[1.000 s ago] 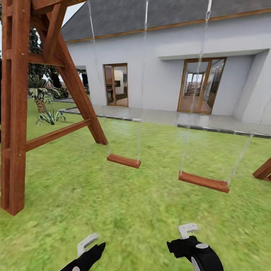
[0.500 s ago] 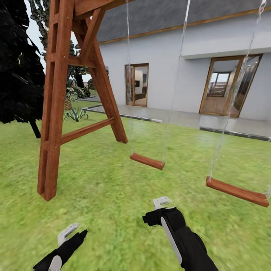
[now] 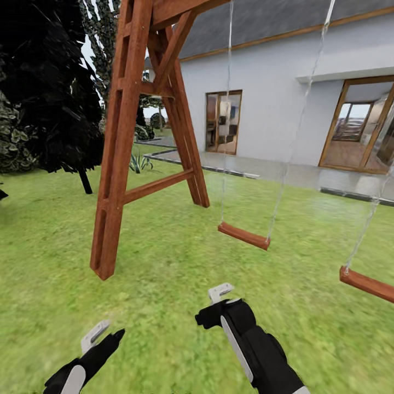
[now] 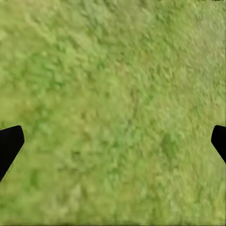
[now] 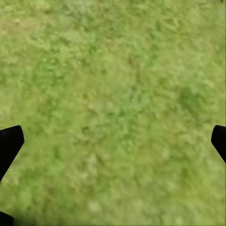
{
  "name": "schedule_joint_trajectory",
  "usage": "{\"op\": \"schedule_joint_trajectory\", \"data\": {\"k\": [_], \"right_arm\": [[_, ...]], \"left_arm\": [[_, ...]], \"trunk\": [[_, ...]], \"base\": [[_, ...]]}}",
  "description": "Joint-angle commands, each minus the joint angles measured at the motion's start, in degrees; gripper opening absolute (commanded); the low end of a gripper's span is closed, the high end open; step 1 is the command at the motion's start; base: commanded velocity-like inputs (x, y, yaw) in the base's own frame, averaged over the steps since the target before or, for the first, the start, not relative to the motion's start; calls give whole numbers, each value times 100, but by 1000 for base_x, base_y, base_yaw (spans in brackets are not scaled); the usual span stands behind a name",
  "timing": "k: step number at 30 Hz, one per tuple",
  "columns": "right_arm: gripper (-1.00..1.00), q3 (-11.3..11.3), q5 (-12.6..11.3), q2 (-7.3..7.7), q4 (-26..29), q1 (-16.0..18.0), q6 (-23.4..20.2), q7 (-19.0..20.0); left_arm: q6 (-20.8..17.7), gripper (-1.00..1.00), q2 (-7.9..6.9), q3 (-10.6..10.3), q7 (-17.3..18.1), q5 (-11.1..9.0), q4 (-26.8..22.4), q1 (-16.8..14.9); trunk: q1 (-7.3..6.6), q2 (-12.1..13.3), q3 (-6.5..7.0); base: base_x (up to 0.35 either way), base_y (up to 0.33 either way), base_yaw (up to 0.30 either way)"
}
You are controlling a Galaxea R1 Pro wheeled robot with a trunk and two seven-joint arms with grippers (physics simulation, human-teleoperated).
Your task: Take the three Easter eggs out of the wicker basket on the lawn in the garden, then place them on the lawn next to a single tree (choose any tree) so that all three eggs are next to the same tree and none are left in the basket.
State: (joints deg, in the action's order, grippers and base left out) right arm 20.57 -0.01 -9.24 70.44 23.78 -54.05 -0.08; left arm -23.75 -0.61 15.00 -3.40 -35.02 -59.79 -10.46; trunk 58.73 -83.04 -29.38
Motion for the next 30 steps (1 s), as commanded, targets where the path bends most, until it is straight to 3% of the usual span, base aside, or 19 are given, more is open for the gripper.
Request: {"op": "schedule_joint_trajectory", "data": {"k": [1,13,19,25,30], "right_arm": [[100,5,1,-1,5,4,-26,-1],[100,33,9,1,5,-5,4,-1],[100,343,6,21,5,-5,13,-2],[100,401,2,29,5,-5,13,-1],[100,410,1,34,5,-5,13,-1]], "left_arm": [[-27,100,-1,-8,-34,-61,-5,0],[-24,100,-9,-48,-30,-58,50,9],[-31,100,-16,-54,-30,-57,69,9],[-33,100,-18,-62,-30,-57,72,9],[-27,100,-40,-229,-30,-57,74,9]], "trunk": [[0,-4,-10],[0,-4,-53],[0,-4,-74],[0,-4,-95],[0,-4,-112]], "base": [[0,280,209],[2,280,171],[77,280,165],[123,280,196],[164,279,210]]}}
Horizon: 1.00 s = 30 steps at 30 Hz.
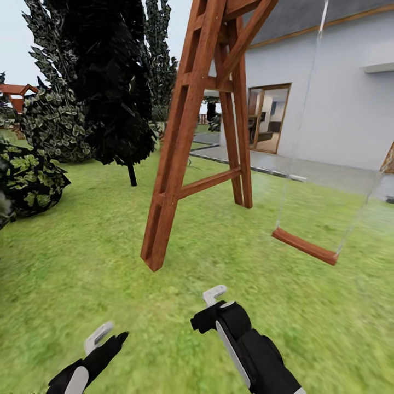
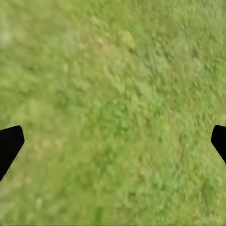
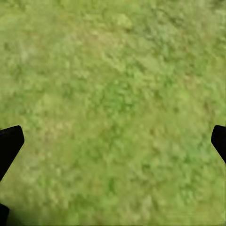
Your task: Take the three Easter eggs out of the wicker basket on the lawn in the garden, then place them on the lawn next to a single tree (choose any tree) so that all three eggs are next to the same tree and none are left in the basket.
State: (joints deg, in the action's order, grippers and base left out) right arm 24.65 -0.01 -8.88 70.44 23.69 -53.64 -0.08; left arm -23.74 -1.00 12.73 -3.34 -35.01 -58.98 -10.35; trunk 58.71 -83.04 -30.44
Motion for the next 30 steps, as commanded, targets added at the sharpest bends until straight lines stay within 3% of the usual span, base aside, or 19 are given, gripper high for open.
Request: {"op": "schedule_joint_trajectory", "data": {"k": [1,9,30], "right_arm": [[100,3,1,-1,5,4,-29,-1],[100,5,1,1,5,4,-24,-1],[100,5,1,1,5,4,-24,-1]], "left_arm": [[-28,100,-7,-30,-35,-59,-5,-3],[-26,100,-30,-147,-35,-59,8,-3],[-26,100,-32,-165,-28,-59,73,-3]], "trunk": [[2,-4,-10],[2,-4,-37],[2,-4,-110]], "base": [[179,279,213],[199,278,219],[211,273,223]]}}
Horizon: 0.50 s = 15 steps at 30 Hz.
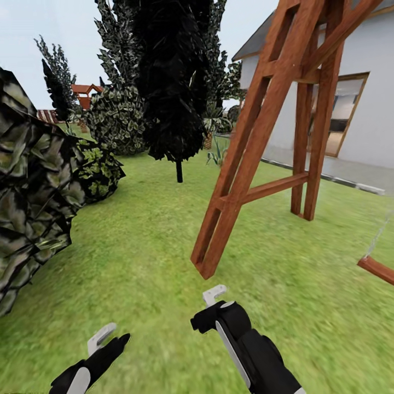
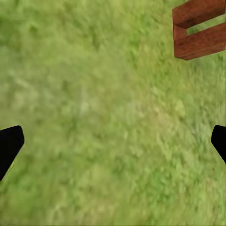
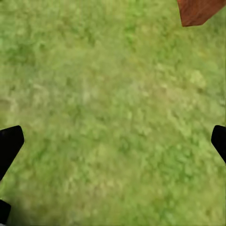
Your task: Take the three Easter eggs out of the wicker basket on the lawn in the garden, then place them on the lawn next to a single tree (choose any tree) so that all three eggs are next to the same tree and none are left in the basket.
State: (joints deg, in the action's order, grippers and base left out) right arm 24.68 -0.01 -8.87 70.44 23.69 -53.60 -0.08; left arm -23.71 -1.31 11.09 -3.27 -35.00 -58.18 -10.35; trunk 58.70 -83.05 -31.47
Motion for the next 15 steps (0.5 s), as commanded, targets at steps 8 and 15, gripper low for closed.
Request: {"op": "schedule_joint_trajectory", "data": {"k": [8,15], "right_arm": [[100,-4,2,-1,5,4,-28,-1],[100,-31,-2,-1,5,4,-28,-1]], "left_arm": [[-28,100,1,-1,-33,-60,7,-2],[-28,100,5,-70,-35,-54,9,-2]], "trunk": [[2,-3,-34],[2,-3,-43]], "base": [[221,242,222],[227,226,80]]}}
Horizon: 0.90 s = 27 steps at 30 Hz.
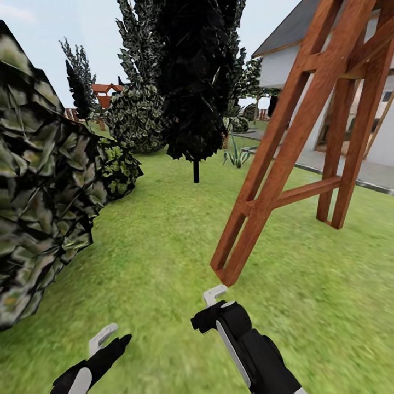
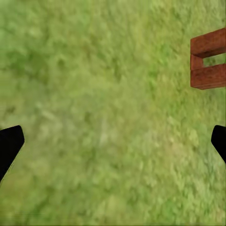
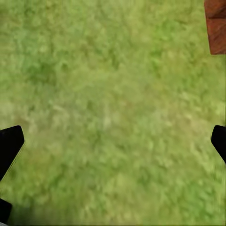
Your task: Take the three Easter eggs out of the wicker basket on the lawn in the garden, then place them on the lawn next to a single tree (choose any tree) so that all three eggs are next to the same tree and none are left in the basket.
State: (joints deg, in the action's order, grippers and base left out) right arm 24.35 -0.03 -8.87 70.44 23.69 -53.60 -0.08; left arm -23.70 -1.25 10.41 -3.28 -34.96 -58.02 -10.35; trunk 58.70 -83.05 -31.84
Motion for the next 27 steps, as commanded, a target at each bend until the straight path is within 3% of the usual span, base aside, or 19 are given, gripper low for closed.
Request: {"op": "schedule_joint_trajectory", "data": {"k": [1,7,27], "right_arm": [[100,-2,-4,-1,5,4,-28,-1],[100,-16,-41,-1,5,4,-22,14],[100,-18,-58,-1,5,4,-19,28]], "left_arm": [[-29,100,-4,-47,-36,-58,-8,-2],[-29,100,-14,-345,-42,-48,0,-9],[-29,100,-14,-401,-36,-60,45,-29]], "trunk": [[2,-3,-6],[2,-3,-7],[2,-3,-7]], "base": [[236,212,16],[246,203,6],[251,199,0]]}}
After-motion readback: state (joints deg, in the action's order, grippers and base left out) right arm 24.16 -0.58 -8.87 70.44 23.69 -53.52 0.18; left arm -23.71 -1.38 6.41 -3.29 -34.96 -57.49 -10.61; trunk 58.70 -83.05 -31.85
